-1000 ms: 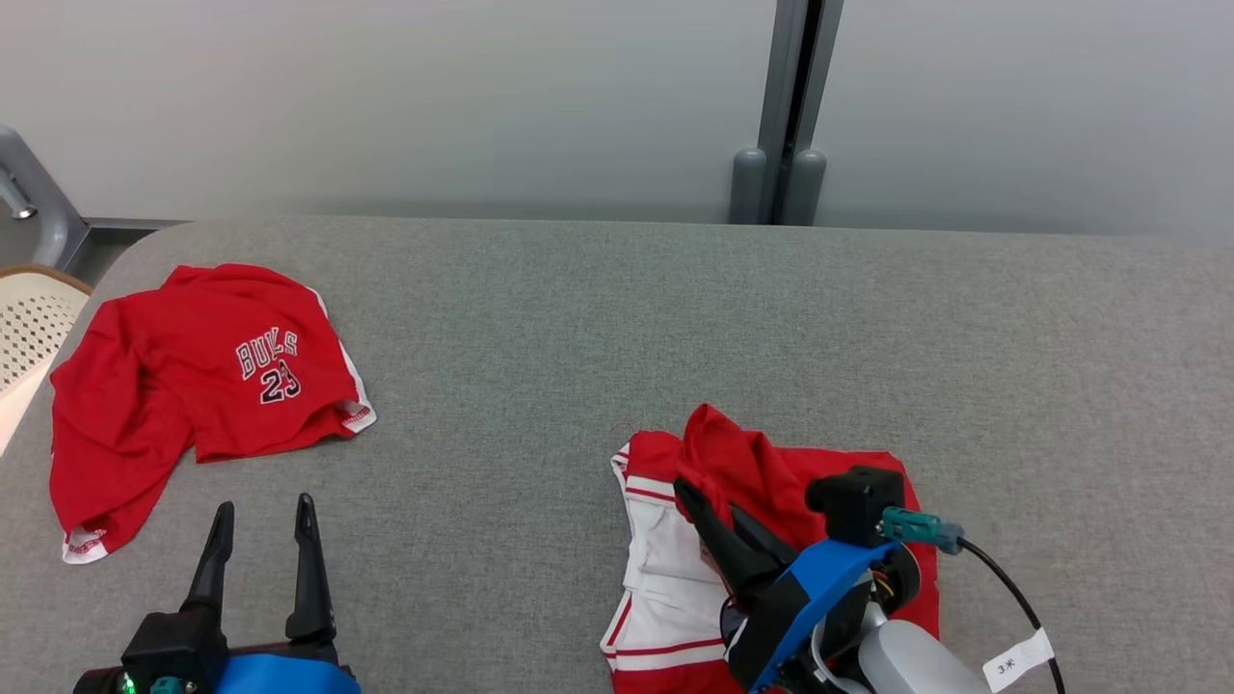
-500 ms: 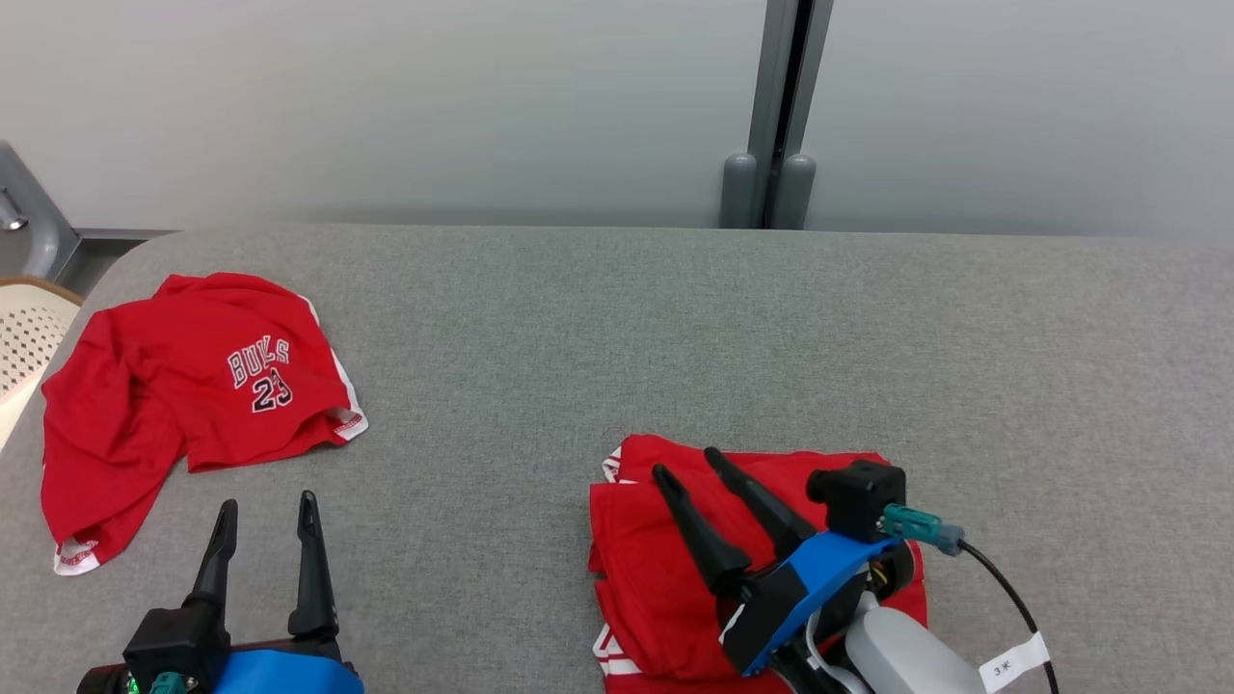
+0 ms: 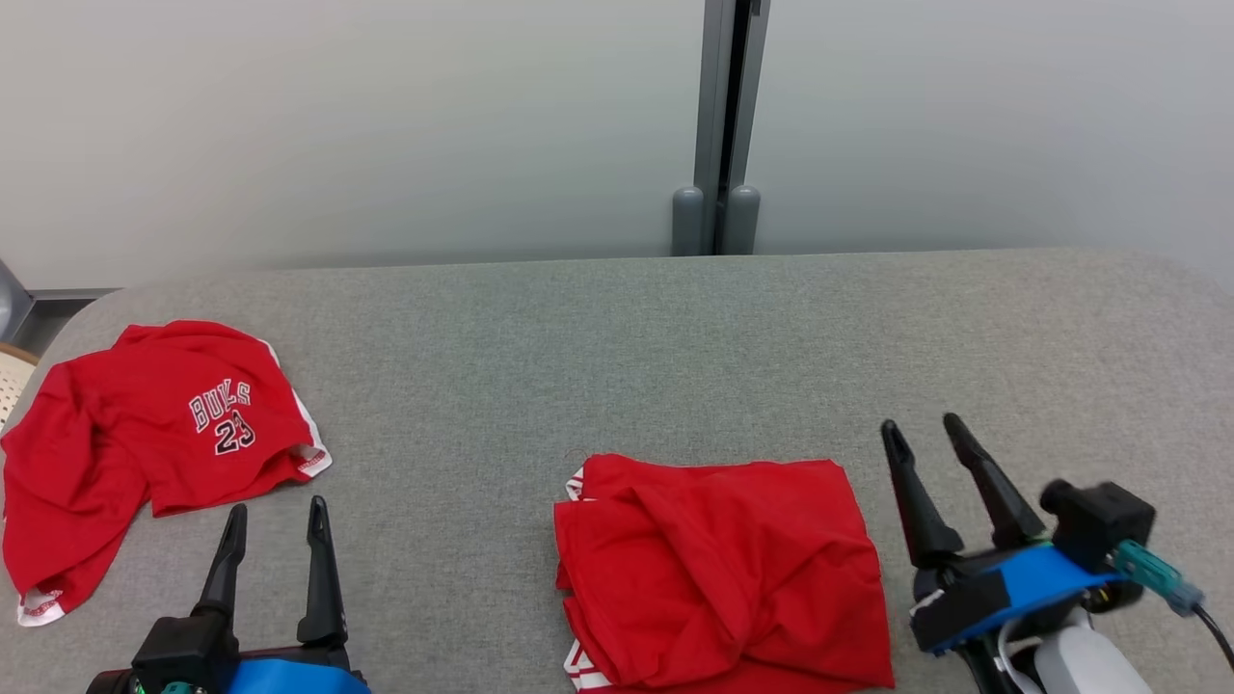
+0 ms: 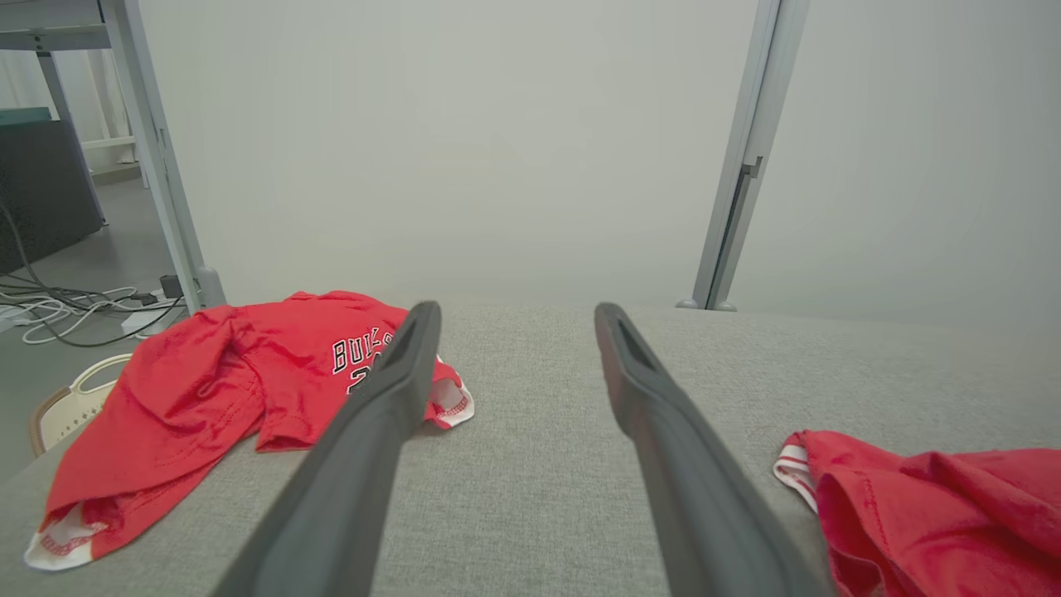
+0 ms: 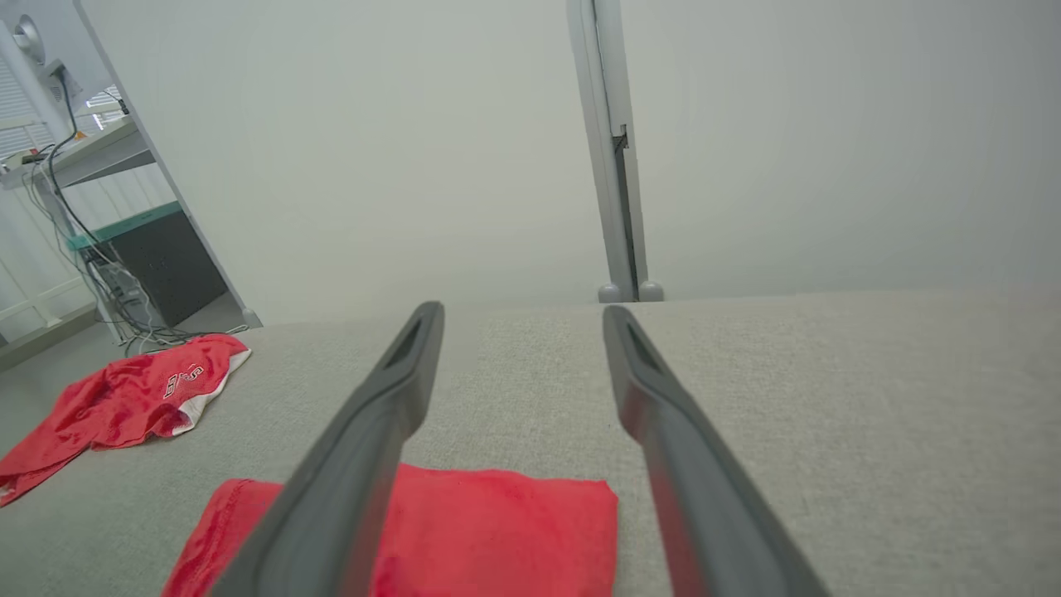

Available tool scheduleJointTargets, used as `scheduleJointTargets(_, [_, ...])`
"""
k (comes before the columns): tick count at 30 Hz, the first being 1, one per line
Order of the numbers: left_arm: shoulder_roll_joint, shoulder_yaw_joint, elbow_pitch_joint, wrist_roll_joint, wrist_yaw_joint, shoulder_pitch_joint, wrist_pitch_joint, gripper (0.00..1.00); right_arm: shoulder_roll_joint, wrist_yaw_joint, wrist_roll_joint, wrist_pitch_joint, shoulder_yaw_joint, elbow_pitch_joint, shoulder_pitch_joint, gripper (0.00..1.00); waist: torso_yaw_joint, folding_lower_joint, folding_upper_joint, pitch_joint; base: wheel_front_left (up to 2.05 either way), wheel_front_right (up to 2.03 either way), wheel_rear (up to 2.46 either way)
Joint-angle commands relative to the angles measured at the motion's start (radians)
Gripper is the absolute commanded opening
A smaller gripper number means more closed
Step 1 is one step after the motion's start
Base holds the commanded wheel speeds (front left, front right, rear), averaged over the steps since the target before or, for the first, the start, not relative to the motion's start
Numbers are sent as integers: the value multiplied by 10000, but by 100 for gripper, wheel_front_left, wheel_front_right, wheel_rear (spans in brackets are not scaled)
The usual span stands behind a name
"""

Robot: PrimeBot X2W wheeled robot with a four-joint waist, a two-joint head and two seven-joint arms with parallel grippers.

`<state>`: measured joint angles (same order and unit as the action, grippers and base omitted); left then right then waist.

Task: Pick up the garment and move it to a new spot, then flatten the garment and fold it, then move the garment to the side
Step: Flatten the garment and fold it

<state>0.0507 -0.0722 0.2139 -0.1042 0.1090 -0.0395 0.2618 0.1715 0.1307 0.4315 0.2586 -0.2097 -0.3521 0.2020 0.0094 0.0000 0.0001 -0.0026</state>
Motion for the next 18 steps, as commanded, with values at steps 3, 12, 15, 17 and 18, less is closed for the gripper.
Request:
scheduleJointTargets(3, [-4, 60, -82, -5, -30, -110, 46, 100, -149, 1, -382, 59, 614, 466, -665, 100, -48, 0, -1, -10, 0, 0, 0])
scheduleJointTargets(12, [-4, 210, -140, 8, -91, -149, 47, 100, -797, 1, -1111, 65, 1497, 1324, -1998, 100, -41, 0, -1, -45, 0, 0, 0])
scheduleJointTargets(15, [-4, 235, -134, 19, -92, -151, 47, 100, -879, 1, -1199, 60, 1482, 1358, -2105, 100, -37, 0, -1, -59, 0, 0, 0])
scheduleJointTargets(17, [-4, 268, -117, 26, -84, -149, 47, 100, -923, 1, -1268, 11, 1450, 1378, -2123, 100, -25, 0, -1, -77, 0, 0, 0])
scheduleJointTargets(18, [-4, 302, -90, 41, -79, -142, 47, 100, -961, 1, -1290, -30, 1442, 1398, -2102, 100, -2, 0, -1, -99, 0, 0, 0])
